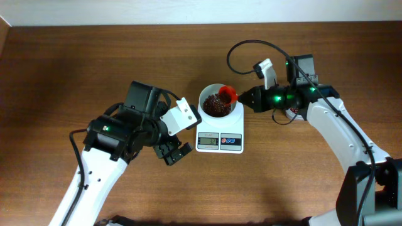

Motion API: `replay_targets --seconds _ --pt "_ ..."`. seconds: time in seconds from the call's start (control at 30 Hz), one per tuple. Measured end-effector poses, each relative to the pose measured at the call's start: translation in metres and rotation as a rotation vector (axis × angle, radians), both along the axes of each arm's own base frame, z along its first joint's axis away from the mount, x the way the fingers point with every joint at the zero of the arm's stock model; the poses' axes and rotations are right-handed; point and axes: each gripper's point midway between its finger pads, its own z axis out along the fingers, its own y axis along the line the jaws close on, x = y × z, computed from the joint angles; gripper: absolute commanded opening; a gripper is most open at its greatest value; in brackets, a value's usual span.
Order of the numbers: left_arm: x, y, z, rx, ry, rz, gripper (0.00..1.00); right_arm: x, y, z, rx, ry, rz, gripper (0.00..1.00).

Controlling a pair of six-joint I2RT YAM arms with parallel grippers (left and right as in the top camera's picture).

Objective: Scoop and weigh 50g on scale

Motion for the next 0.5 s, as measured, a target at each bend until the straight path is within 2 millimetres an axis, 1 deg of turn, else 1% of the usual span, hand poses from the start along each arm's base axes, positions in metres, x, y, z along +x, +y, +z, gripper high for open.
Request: replay_targets --seconds 0.1,0.13,0.23,0.33,0.5 --pt "-0.0001 0.0 0.0 0.0 0.0 0.0 0.99 -0.0018 0.0052 0.0058 0.029 -0.031 0.044 0.04" --pt "0.0 0.0 0.0 0.0 0.0 0.0 0.99 -0.0003 0.0027 0.0031 0.016 -0.015 0.019 0.04" --pt "-0.0001 0.0 0.0 0.0 0.0 0.0 0.99 -0.0011 0.0045 0.0051 0.026 -0.026 0.035 0.04" --pt "-0.0001 0.0 0.0 0.0 0.0 0.0 0.99 0.0017 -0.0002 0.0004 0.001 0.003 -0.012 0.04" --pt "-0.0001 0.0 0.0 0.0 0.0 0.0 0.99 -0.0017 0.0058 0.0072 0.036 -0.029 0.041 0.04"
